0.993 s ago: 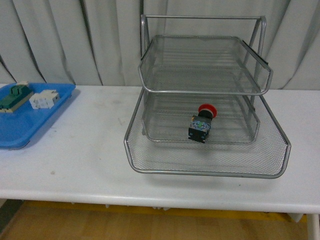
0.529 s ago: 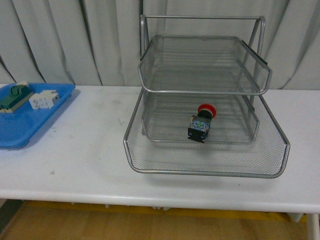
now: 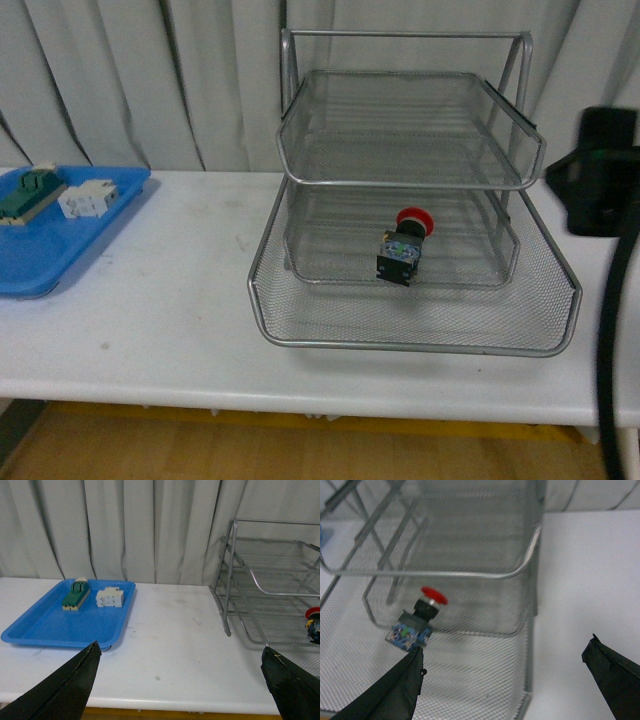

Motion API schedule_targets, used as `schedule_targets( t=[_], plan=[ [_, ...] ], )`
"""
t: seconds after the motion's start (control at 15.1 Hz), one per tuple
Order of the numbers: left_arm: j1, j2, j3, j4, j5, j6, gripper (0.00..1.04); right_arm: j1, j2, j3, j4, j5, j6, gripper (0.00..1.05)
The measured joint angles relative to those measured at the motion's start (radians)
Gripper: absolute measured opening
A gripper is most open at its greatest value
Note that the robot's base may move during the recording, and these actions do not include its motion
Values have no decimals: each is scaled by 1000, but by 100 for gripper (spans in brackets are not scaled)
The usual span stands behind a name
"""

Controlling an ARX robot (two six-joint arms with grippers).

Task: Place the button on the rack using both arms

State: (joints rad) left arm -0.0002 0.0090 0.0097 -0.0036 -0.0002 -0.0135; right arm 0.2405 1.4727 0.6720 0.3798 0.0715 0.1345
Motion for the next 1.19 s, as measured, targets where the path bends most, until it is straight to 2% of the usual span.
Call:
schedule_targets(
  t=[0.07,0.26,0.6,0.93,1.19],
  plan=[
    [0,0,0,0,0,0,98,39,59,62,-69,-3,2,94],
    [0,0,0,0,0,0,98,137,111,109,-185,-1,-4,61],
    [0,0,0,0,0,0,98,227,151,66,-184,9,10,3],
    [0,0,0,0,0,0,98,257,274,6,-103,25,42,2],
    [0,0,0,0,0,0,98,246,366,51,-97,29,58,2]
  ],
)
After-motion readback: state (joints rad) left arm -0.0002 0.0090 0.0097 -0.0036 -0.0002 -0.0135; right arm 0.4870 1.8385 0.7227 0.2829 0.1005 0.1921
